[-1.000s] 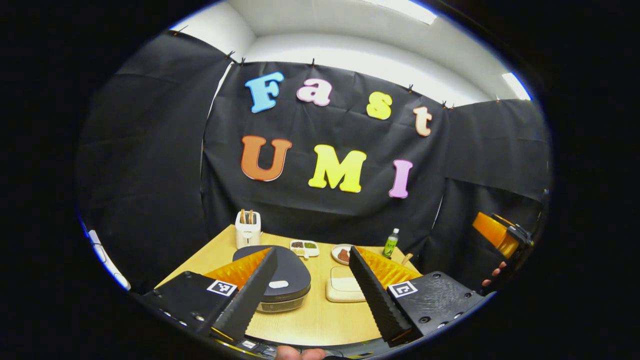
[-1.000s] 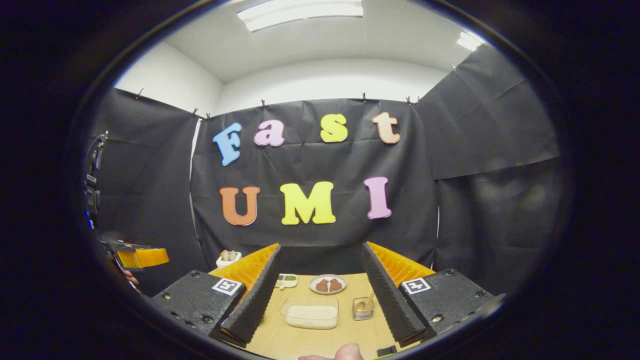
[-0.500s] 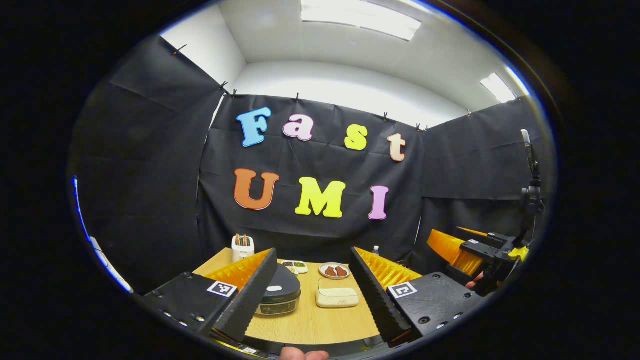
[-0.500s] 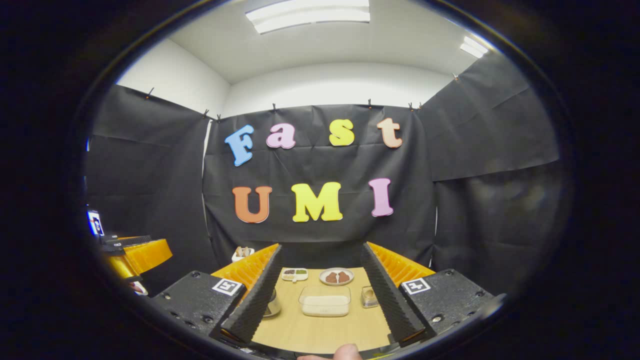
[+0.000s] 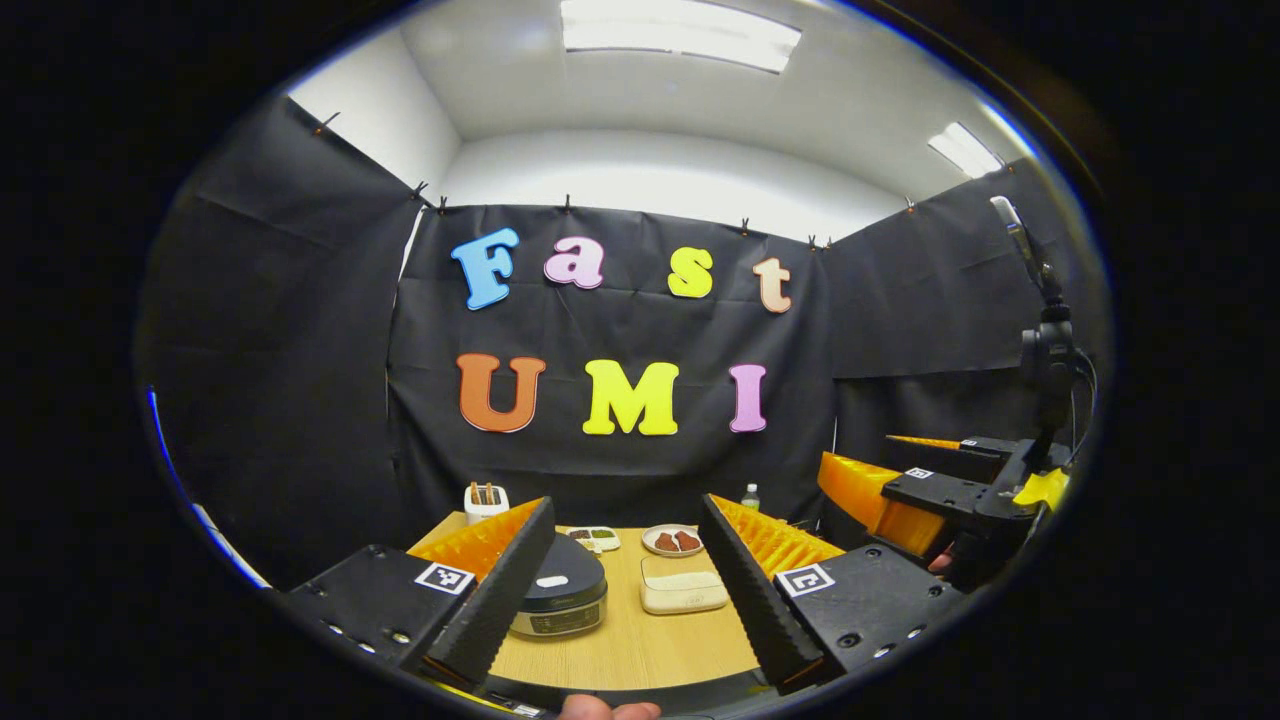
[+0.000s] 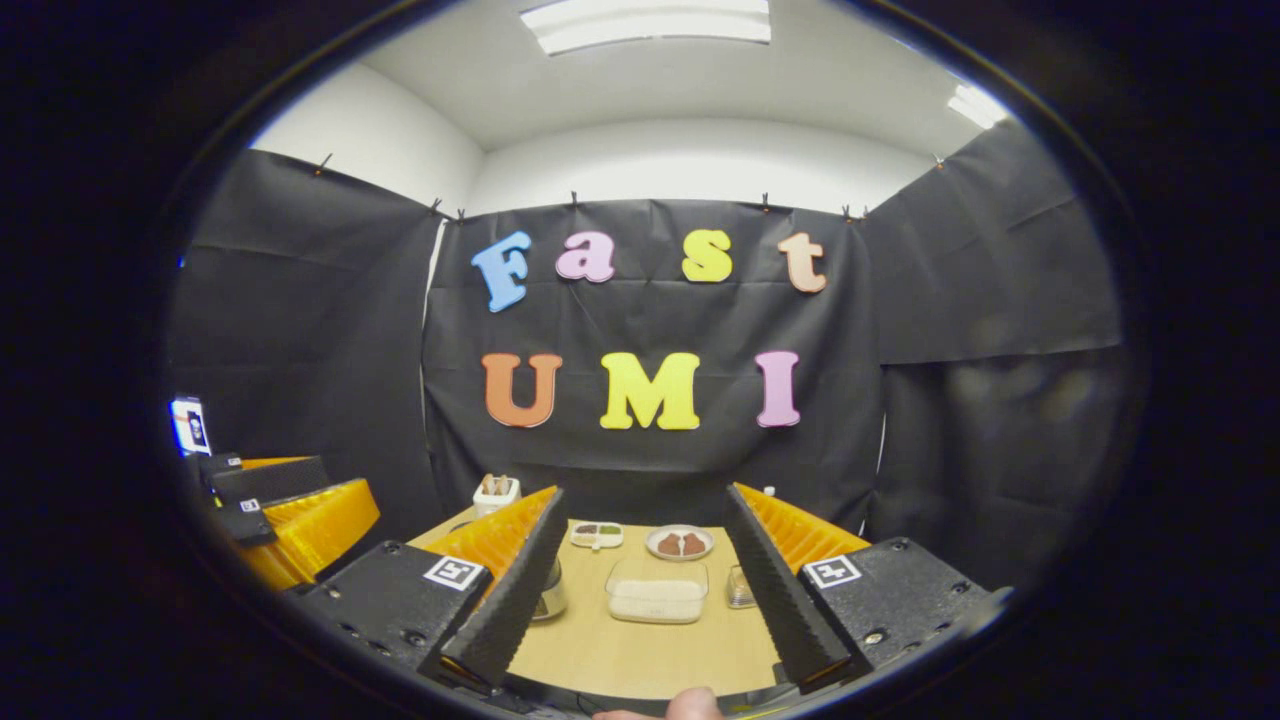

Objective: Close the left gripper, press the button to open the rice cooker; take a wooden spoon from the chopstick holder with the right hand, scoop a spoonful of rice and pour it into the rice cooker, then put the wooden spoon back into the chopstick holder.

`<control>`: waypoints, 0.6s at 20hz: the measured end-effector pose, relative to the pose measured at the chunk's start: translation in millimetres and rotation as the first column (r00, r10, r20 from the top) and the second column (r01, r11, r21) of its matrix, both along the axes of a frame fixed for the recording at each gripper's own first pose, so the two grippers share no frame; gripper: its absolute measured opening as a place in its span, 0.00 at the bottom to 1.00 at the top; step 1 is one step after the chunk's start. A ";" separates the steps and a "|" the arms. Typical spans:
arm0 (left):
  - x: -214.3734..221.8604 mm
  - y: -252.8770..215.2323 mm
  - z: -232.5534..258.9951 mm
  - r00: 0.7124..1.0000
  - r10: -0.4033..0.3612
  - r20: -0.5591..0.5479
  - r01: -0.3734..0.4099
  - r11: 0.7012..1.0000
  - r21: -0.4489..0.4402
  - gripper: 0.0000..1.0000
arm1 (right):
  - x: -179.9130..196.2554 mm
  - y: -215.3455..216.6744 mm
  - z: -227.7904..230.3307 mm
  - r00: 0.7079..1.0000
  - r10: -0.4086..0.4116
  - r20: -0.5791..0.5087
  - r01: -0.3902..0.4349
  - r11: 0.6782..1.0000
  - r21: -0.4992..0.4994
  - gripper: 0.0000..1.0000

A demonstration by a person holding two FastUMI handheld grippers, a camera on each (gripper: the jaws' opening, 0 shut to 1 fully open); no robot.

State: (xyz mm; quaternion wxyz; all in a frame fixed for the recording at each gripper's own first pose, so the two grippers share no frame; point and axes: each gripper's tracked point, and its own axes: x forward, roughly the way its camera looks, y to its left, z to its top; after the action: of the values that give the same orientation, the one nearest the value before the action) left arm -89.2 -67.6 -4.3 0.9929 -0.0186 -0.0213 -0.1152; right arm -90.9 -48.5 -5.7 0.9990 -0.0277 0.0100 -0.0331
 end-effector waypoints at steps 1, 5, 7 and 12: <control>-1.4 -0.8 -0.2 1.000 -0.004 0.000 0.004 1.000 -0.003 0.94 | -0.3 3.3 0.7 1.000 0.001 0.002 -0.001 1.000 -0.001 0.99; 2.7 -0.7 1.8 1.000 -0.015 0.002 0.015 1.000 -0.011 0.94 | 0.0 8.1 3.6 1.000 0.004 0.009 -0.004 1.000 -0.009 1.00; 5.3 -1.0 1.0 1.000 -0.020 0.003 0.020 1.000 -0.005 0.94 | 0.7 5.7 3.7 1.000 -0.004 0.012 0.004 1.000 -0.007 0.99; 8.5 -5.5 -5.0 1.000 -0.021 -0.005 0.021 1.000 0.008 0.94 | 2.1 -3.0 1.7 1.000 -0.021 0.005 0.021 1.000 0.004 1.00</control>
State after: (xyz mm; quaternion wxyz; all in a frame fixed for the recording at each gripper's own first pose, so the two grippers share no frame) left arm -80.7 -73.1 -9.2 0.9918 -0.0153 -0.0184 -0.1257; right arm -88.7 -51.5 -4.0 0.9987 -0.0256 0.0076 -0.0438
